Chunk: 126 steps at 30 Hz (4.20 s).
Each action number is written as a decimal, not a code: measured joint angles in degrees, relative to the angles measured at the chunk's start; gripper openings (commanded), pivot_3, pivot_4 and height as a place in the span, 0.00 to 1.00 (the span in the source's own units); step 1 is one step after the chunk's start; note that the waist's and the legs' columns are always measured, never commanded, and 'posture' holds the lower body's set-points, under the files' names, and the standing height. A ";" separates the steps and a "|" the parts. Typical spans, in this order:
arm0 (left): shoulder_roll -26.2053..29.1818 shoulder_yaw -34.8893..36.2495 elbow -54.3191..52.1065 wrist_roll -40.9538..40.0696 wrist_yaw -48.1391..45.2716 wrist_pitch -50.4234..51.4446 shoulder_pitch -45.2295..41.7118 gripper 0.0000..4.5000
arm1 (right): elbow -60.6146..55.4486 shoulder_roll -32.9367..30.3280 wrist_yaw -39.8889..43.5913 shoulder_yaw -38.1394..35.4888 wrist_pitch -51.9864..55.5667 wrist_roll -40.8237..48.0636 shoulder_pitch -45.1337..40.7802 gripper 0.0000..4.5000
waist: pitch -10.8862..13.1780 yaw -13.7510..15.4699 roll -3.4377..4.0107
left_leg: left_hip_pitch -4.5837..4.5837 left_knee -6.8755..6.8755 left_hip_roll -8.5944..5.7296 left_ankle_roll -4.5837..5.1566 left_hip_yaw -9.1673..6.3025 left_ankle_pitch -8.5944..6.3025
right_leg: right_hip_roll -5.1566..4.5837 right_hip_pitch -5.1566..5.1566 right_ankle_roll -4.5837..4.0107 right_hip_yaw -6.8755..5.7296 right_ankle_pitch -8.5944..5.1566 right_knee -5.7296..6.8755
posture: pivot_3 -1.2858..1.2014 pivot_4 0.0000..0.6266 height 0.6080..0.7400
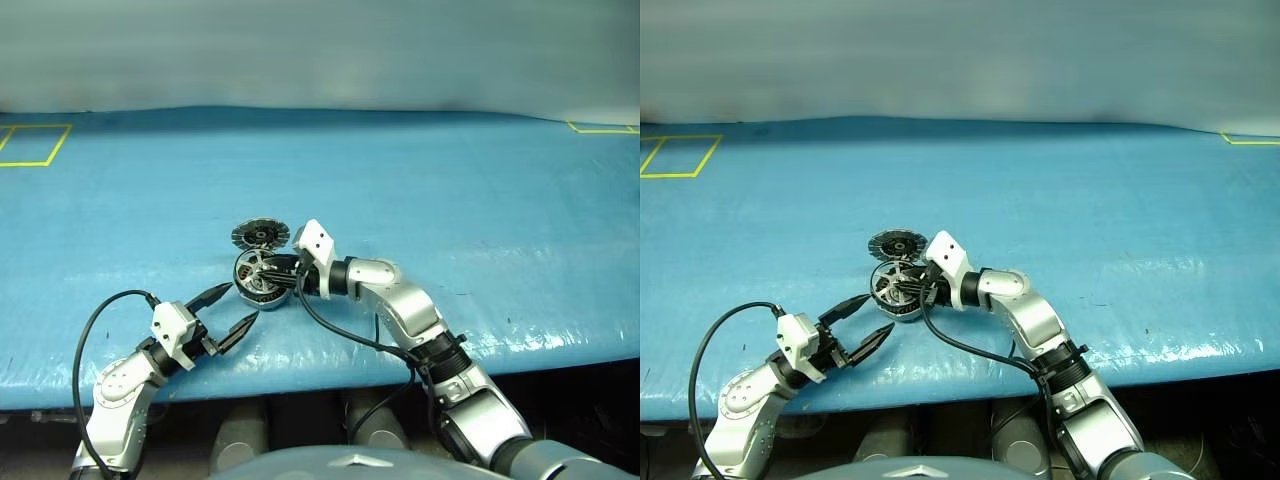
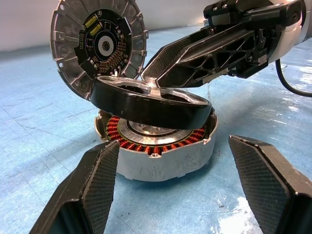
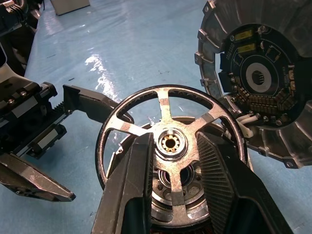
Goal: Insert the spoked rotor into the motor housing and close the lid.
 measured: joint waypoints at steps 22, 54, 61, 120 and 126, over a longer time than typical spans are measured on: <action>0.00 -0.01 0.00 0.38 0.06 0.00 0.09 0.87 | -4.74 -1.51 1.37 0.02 1.42 0.15 0.03 0.10 | 0.00 -0.02 0.01 | 0.00 -0.01 0.00 0.00 0.00 0.00 | 0.00 -0.01 -0.01 0.00 -0.01 0.00 | 0.52 0.24 1.00; 0.00 -0.01 0.00 0.43 0.25 0.00 0.48 0.87 | -2.17 -2.04 0.89 1.92 0.76 -3.14 -0.14 0.44 | 0.00 -0.01 0.00 | 0.00 -0.01 0.00 0.00 0.00 0.00 | -0.01 -0.01 -0.01 0.00 -0.01 0.00 | 0.52 0.24 1.00; 0.00 -0.02 0.00 0.44 0.28 -0.01 0.44 0.87 | -2.85 -1.38 0.91 0.88 0.84 -2.11 -0.14 0.44 | 0.00 -0.01 0.01 | 0.00 -0.02 0.00 0.00 0.00 0.00 | -0.01 -0.01 -0.01 -0.01 -0.01 0.00 | 0.52 0.24 1.00; 6.20 1.81 -21.93 -6.36 2.42 8.09 9.22 0.87 | -1.15 1.15 -0.05 -0.35 6.09 -0.32 -2.80 0.01 | 0.06 -0.42 0.08 | 0.02 -0.20 0.03 -0.03 -0.08 -0.03 | -0.04 -0.05 -0.14 -0.16 -0.15 0.01 | 0.52 0.24 1.00; 6.05 2.59 -21.58 -5.87 2.87 8.54 8.10 0.87 | 1.45 2.45 -1.00 0.16 5.80 -0.44 -1.98 0.01 | 0.05 -0.47 0.07 | 0.06 -0.20 0.03 -0.03 -0.07 -0.03 | -0.04 -0.03 -0.14 -0.16 -0.14 0.02 | 0.52 0.24 1.00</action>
